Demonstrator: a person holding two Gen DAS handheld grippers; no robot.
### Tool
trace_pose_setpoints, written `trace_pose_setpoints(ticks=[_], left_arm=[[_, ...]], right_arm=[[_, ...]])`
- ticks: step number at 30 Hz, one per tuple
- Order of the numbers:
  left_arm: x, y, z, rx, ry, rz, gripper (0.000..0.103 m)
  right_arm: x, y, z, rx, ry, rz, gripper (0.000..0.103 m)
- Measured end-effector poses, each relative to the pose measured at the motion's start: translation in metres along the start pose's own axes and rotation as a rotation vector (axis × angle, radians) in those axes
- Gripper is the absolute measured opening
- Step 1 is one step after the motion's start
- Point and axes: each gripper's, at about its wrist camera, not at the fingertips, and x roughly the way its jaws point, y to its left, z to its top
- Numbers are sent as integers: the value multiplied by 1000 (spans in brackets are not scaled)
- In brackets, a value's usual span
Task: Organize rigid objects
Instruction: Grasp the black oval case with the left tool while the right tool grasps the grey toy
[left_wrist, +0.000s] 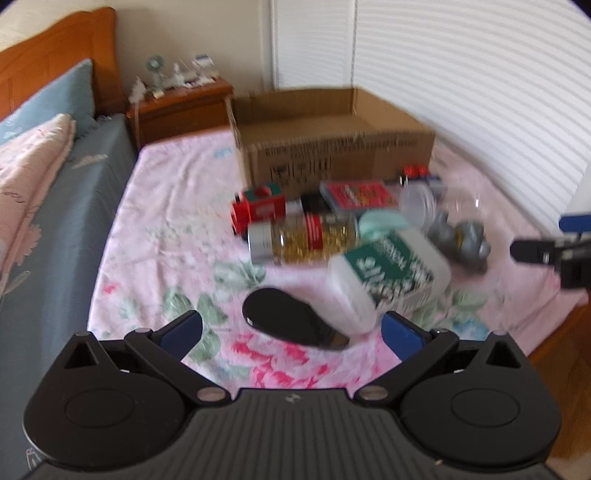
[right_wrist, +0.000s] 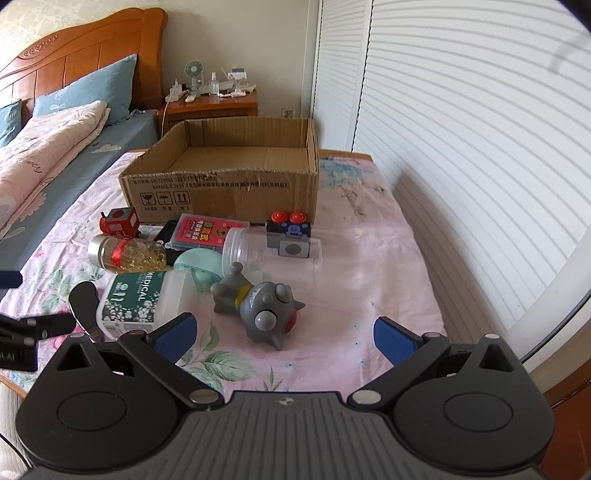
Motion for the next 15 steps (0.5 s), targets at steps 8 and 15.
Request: trace_pose_setpoints(ticks=[8, 15], left_arm=[[26, 1, -13, 88, 78, -78, 102], [41, 12, -17, 77, 114, -113, 102]], right_arm=[[28, -4, 7, 30, 7, 42, 103], [52, 8, 25, 14, 1, 26, 103]])
